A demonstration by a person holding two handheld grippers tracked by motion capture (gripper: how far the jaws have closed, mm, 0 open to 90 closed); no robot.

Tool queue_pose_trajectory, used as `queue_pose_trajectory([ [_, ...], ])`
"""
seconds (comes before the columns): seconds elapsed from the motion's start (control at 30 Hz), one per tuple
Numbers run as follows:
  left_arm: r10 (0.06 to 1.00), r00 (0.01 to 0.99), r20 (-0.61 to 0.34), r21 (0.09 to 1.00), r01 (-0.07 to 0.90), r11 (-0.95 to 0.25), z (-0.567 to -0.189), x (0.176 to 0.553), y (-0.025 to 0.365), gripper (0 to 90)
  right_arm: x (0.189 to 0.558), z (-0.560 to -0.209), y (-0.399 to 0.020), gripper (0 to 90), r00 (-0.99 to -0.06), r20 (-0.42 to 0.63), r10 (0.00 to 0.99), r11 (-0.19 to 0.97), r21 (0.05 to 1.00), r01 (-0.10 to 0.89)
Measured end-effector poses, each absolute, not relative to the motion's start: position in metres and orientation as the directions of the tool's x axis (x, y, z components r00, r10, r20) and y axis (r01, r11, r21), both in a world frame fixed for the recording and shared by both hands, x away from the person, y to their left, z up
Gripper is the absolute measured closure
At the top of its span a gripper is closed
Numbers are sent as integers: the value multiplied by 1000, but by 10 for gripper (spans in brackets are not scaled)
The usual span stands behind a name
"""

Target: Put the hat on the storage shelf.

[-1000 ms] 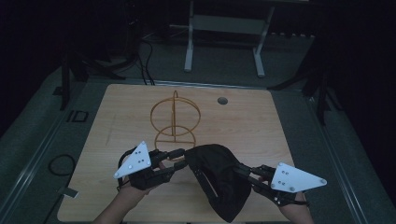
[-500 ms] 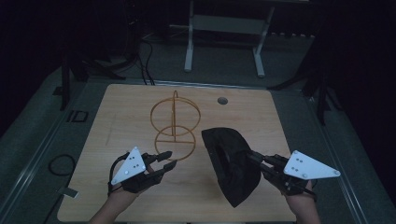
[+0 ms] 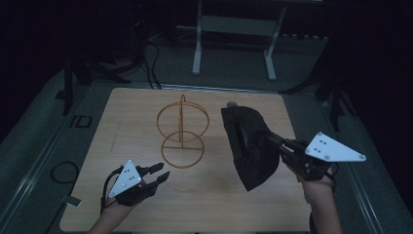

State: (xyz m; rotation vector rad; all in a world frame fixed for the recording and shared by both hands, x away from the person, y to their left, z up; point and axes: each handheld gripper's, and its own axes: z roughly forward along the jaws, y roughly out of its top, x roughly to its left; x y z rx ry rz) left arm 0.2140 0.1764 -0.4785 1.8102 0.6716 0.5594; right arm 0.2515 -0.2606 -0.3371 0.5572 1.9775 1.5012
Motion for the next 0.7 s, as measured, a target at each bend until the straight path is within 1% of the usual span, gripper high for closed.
queue_pose_trajectory([
  [0.13,690,723,42,940,207,-273,-487,212,179,516,263,-327,-254,880,-728,-202,655,274,962,-20],
  [0.17,693,720,41,937,214,-277,-489,212,179,455,266,-325,-252,880,-725,-205,657,275,961,-22],
  [0.2,691,722,34,936,220,-276,-491,212,179,410,269,-323,-250,880,-721,-209,660,278,960,-24],
  [0.23,687,727,24,935,227,-272,-494,211,180,388,272,-321,-248,880,-722,-210,660,280,960,-23],
  [0.3,687,726,15,930,243,-277,-498,212,180,284,278,-318,-243,881,-717,-213,663,281,959,-25],
  [0.43,710,704,16,925,258,-277,-506,211,180,139,286,-315,-235,880,-716,-206,667,275,961,-20],
  [0.47,732,681,10,927,268,-262,-510,210,182,139,289,-314,-232,880,-717,-199,668,269,963,-16],
  [0.5,739,673,3,927,275,-254,-513,210,184,93,295,-313,-227,880,-715,-198,671,268,963,-16],
  [0.6,763,646,-13,927,294,-233,-519,210,189,28,303,-311,-218,880,-714,-200,671,274,962,-12],
  [0.7,774,634,-12,929,293,-225,-523,207,192,27,311,-308,-207,881,-710,-213,671,293,956,-10],
])
